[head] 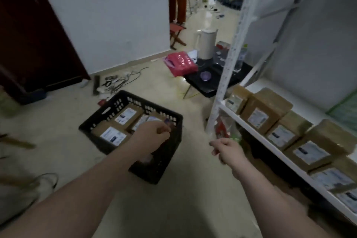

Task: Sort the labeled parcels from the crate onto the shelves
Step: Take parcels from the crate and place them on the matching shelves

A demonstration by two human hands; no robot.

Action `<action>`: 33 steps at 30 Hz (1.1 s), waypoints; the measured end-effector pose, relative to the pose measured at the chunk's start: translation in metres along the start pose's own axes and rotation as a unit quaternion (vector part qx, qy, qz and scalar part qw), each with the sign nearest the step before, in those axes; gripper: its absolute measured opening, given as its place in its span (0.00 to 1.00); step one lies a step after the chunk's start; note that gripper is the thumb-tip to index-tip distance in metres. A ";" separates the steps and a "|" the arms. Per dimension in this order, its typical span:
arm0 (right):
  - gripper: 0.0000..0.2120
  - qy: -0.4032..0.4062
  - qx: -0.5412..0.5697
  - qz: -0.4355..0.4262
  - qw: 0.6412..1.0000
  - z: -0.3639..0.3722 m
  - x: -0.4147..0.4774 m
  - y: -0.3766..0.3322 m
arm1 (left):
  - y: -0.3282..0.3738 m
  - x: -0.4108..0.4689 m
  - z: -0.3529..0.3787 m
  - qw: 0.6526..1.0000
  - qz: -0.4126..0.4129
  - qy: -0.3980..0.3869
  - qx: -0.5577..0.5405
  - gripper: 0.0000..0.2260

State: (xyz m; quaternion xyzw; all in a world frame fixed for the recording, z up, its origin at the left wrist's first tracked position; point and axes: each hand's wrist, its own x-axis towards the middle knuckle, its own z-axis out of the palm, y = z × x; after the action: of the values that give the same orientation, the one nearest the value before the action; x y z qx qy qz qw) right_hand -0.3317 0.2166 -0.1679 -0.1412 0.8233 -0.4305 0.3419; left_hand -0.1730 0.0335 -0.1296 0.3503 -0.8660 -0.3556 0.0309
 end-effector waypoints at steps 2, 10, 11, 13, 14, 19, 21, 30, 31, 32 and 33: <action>0.09 -0.098 -0.021 0.050 0.994 0.057 -0.004 0.013 | -0.054 -0.020 -0.028 0.995 -0.090 -0.005 -0.033 0.07; 0.07 -0.241 -0.147 0.138 0.949 0.164 -0.014 0.038 | -0.171 -0.073 -0.090 0.950 -0.242 0.124 -0.152 0.04; 0.08 -0.230 -0.141 0.143 0.952 0.170 -0.010 0.034 | -0.179 -0.075 -0.089 0.943 -0.254 0.128 -0.172 0.04; 0.09 -0.204 -0.118 0.153 0.960 0.181 0.002 0.026 | -0.192 -0.074 -0.084 0.937 -0.267 0.118 -0.191 0.05; 0.09 -0.193 -0.103 0.159 0.963 0.187 0.009 0.021 | -0.196 -0.072 -0.082 0.937 -0.270 0.108 -0.196 0.06; 0.07 -0.142 -0.013 0.200 0.969 0.220 0.053 0.001 | -0.220 -0.031 -0.090 0.935 -0.282 0.075 -0.202 0.05; 0.06 -0.121 0.031 0.218 0.968 0.234 0.076 -0.010 | -0.228 -0.004 -0.097 0.938 -0.286 0.057 -0.189 0.05; 0.19 -0.063 0.114 0.308 0.942 0.271 0.172 -0.049 | -0.255 0.129 -0.088 0.944 -0.287 -0.060 -0.152 0.11; 0.18 -0.056 0.111 0.312 0.942 0.272 0.181 -0.050 | -0.257 0.140 -0.082 0.941 -0.290 -0.073 -0.156 0.11; 0.15 -0.049 0.112 0.316 0.941 0.273 0.189 -0.050 | -0.257 0.150 -0.076 0.939 -0.293 -0.089 -0.158 0.12; 0.14 -0.045 0.116 0.323 0.938 0.274 0.195 -0.050 | -0.258 0.160 -0.068 0.936 -0.296 -0.106 -0.156 0.14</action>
State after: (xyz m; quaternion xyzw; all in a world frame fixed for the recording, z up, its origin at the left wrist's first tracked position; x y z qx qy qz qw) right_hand -0.2888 -0.0834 -0.3224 0.1541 0.7524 -0.3828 0.5134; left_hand -0.1216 -0.2373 -0.2748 0.5422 -0.6548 -0.5142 -0.1133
